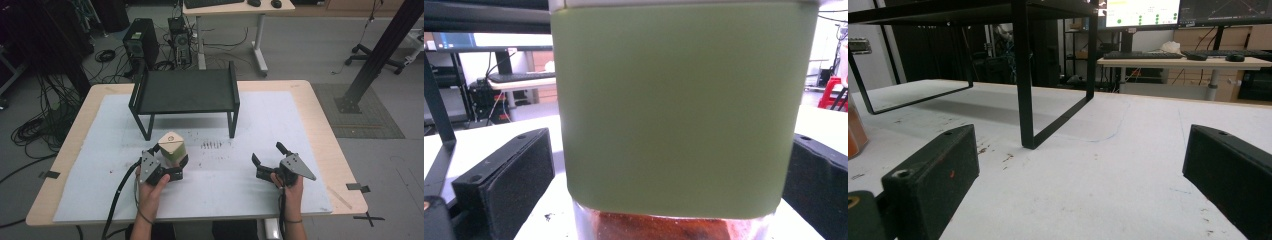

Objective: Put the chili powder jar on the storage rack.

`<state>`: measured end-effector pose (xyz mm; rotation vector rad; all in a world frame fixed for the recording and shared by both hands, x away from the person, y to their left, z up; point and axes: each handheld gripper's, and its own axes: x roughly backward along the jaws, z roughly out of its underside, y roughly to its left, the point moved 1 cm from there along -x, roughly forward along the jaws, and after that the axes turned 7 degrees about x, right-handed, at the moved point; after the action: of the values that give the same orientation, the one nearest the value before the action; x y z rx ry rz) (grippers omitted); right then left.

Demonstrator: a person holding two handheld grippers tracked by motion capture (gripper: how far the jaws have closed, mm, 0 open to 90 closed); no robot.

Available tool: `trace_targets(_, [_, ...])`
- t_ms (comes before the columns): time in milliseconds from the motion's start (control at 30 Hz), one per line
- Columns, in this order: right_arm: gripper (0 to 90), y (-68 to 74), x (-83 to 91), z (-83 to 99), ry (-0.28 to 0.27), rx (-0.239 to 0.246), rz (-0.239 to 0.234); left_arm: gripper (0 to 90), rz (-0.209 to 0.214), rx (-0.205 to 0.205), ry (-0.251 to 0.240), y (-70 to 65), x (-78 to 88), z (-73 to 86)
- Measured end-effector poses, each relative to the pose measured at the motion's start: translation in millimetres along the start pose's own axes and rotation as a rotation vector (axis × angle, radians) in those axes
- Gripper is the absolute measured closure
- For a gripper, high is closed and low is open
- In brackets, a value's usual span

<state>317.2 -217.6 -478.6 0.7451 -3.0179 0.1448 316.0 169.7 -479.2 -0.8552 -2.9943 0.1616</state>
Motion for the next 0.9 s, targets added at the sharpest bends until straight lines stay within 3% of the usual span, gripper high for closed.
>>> trace_targets(900, [1.6, 0.2, -0.1, -0.1, -0.001, 0.006, -0.007, 0.2, -0.003, 0.008, 0.003, 0.4, -0.4, -0.1])
